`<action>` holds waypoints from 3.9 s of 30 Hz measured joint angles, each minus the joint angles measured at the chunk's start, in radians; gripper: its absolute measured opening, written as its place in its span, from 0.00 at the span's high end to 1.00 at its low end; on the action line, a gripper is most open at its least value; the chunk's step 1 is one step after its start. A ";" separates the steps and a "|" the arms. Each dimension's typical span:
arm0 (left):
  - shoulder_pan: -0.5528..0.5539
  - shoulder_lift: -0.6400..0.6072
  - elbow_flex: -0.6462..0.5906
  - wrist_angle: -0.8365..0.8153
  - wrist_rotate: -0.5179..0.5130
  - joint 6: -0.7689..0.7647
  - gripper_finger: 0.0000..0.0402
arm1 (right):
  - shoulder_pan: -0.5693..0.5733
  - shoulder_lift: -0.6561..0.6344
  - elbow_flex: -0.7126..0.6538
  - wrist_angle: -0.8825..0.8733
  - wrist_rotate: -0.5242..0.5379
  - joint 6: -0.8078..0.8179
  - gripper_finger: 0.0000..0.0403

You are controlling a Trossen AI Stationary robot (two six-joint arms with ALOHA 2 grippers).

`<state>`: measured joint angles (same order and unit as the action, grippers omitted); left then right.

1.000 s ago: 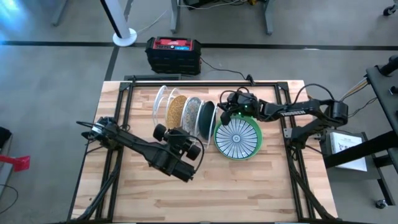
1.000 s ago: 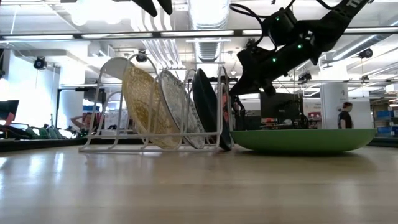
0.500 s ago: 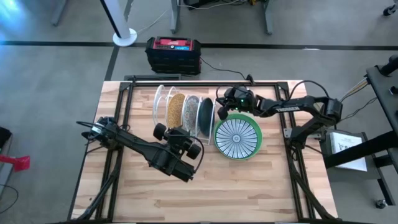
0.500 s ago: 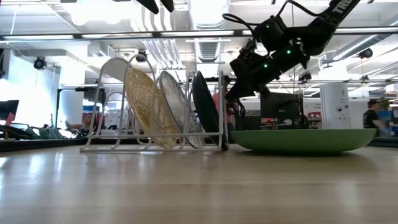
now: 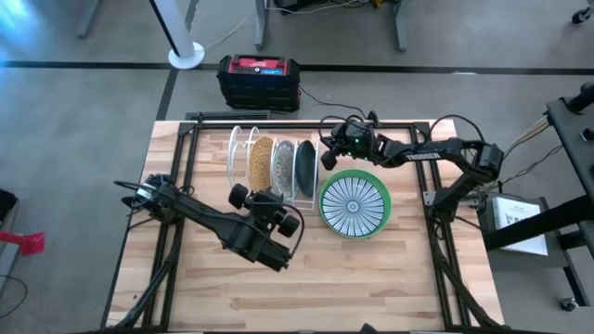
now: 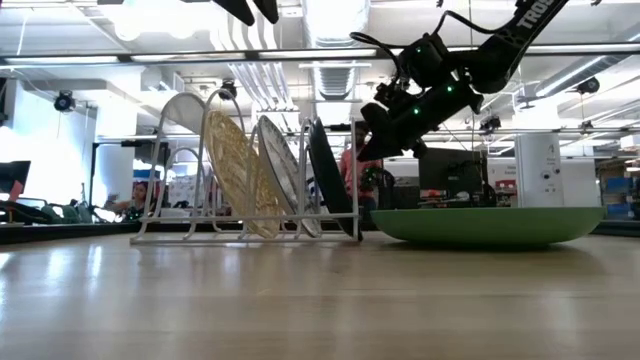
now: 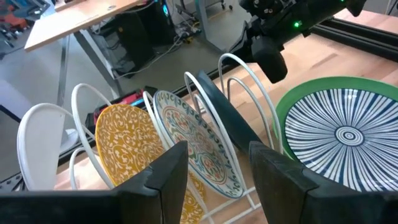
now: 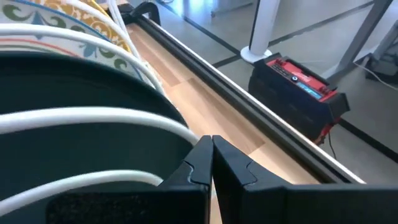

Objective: Sort dishes
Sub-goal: Adjust the dish rack, then put the blue plate in the dish rack

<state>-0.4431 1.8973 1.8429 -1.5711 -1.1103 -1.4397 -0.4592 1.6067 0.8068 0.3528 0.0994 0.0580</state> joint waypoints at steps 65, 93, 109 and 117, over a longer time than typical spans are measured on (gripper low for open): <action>0.003 -0.003 -0.013 0.180 -0.062 0.306 0.60 | -0.003 -0.470 -0.264 -0.908 -0.177 0.237 0.57; 0.028 -0.003 -0.011 0.173 -0.111 0.306 0.60 | -0.003 -0.320 -0.273 -0.807 -0.184 0.186 0.60; 0.029 -0.002 -0.012 0.174 -0.111 0.306 0.60 | -0.004 -0.271 -0.273 -0.694 -0.201 0.159 0.84; 0.029 -0.003 -0.013 0.208 -0.111 0.306 0.60 | -0.003 -0.312 -0.275 -0.715 -0.168 0.146 0.89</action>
<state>-0.4141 1.8946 1.8301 -1.3633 -1.2212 -1.1339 -0.4618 1.2949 0.5316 -0.3622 -0.0689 0.2040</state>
